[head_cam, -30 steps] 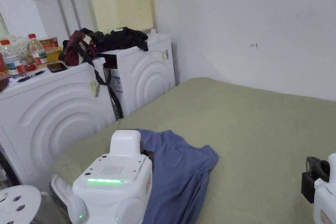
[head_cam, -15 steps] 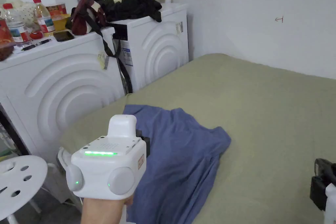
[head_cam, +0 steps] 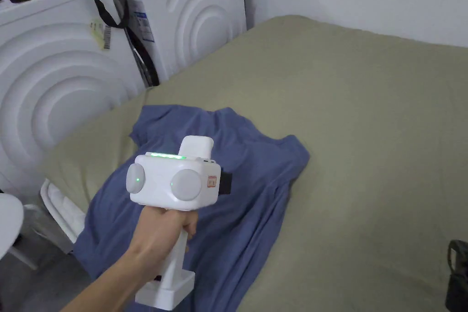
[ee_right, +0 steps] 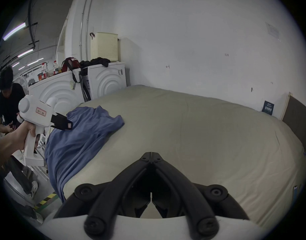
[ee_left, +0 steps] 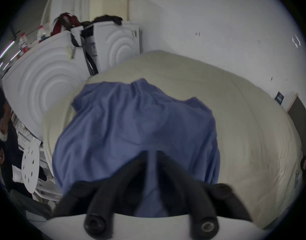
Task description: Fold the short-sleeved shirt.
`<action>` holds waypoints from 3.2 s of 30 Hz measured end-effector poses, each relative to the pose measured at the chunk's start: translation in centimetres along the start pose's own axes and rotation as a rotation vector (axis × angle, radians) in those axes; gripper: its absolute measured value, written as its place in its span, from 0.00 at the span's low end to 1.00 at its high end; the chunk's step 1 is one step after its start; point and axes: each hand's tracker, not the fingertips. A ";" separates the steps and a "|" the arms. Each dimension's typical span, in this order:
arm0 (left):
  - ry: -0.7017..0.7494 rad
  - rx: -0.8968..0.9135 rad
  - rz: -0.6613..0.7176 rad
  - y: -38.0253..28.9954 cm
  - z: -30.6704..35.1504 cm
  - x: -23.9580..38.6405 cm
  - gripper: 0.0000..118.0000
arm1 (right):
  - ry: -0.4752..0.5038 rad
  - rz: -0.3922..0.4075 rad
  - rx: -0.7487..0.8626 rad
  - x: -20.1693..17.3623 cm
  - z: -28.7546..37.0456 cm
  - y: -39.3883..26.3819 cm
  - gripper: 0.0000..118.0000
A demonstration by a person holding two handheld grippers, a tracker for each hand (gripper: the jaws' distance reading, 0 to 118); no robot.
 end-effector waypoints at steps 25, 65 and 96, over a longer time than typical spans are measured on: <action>-0.025 -0.045 -0.040 1.2 0.6 3.8 0.00 | -0.084 -0.050 -0.032 3.8 5.9 -1.3 0.01; -0.595 -0.094 -0.592 -9.1 6.4 55.1 0.99 | -0.607 -0.313 -0.050 21.8 23.6 -9.1 0.01; -0.227 0.574 -0.119 -10.4 28.5 16.3 0.00 | -0.515 -0.118 0.151 12.6 25.0 -3.6 0.01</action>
